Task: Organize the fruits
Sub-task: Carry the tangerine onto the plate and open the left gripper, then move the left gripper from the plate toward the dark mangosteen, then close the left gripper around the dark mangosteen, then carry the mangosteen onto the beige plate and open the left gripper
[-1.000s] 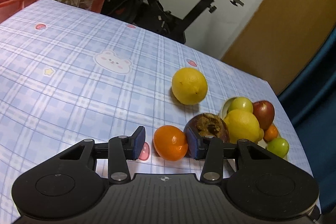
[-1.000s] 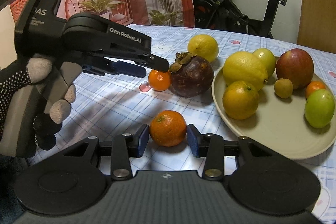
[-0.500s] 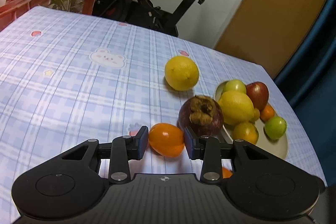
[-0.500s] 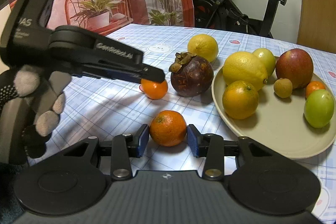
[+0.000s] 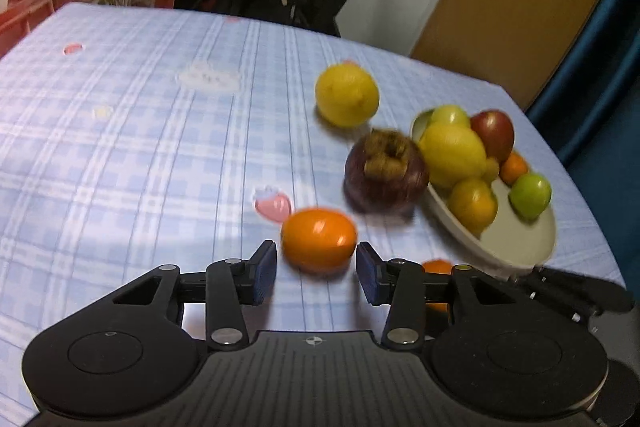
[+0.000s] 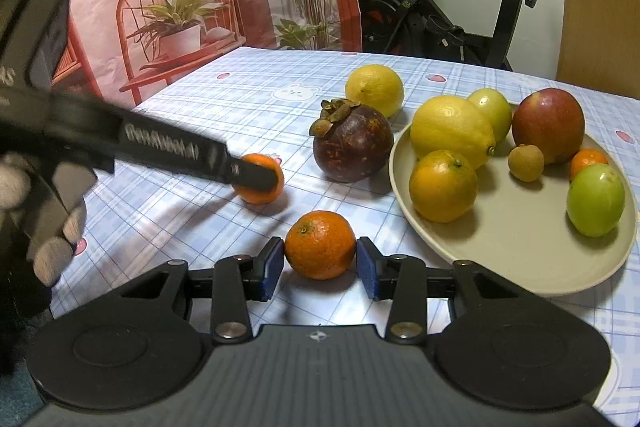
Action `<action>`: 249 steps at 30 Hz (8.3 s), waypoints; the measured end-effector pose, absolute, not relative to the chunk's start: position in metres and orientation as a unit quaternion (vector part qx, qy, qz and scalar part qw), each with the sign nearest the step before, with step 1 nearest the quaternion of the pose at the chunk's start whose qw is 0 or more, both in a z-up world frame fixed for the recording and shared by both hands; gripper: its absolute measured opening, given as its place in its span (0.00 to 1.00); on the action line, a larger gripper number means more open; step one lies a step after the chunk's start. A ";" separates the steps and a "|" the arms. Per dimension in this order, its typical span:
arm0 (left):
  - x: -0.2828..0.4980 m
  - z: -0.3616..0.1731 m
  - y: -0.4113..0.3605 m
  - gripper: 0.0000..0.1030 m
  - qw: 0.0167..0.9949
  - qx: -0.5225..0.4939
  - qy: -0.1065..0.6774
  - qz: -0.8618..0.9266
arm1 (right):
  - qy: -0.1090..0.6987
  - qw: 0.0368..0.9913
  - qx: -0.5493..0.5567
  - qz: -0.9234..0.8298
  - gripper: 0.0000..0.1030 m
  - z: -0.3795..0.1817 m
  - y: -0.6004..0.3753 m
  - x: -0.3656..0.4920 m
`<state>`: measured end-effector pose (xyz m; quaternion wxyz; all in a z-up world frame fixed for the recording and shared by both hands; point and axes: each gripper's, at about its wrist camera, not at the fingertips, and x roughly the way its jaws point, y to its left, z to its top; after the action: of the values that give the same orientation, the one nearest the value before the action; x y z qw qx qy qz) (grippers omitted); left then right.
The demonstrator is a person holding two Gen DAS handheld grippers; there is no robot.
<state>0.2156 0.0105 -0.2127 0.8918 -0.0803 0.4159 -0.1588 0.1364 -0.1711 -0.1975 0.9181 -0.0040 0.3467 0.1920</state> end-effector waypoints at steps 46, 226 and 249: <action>0.204 -0.096 -0.032 0.43 0.925 -0.067 0.308 -0.212 | 0.212 0.971 0.016 0.110 0.41 -0.093 -0.247 0.123; 0.231 -0.146 -0.103 0.47 0.888 0.024 0.328 -0.320 | 0.225 0.967 -0.025 0.117 0.61 -0.148 -0.204 0.140; 0.231 -0.183 -0.128 0.48 0.859 0.033 0.383 -0.339 | 0.288 0.952 0.002 0.101 0.61 -0.170 -0.229 0.129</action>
<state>0.2307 -0.1278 -0.1829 0.8585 0.0330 0.3830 -0.3394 0.1287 -0.2295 -0.1705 0.9522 0.0016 0.2884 0.1008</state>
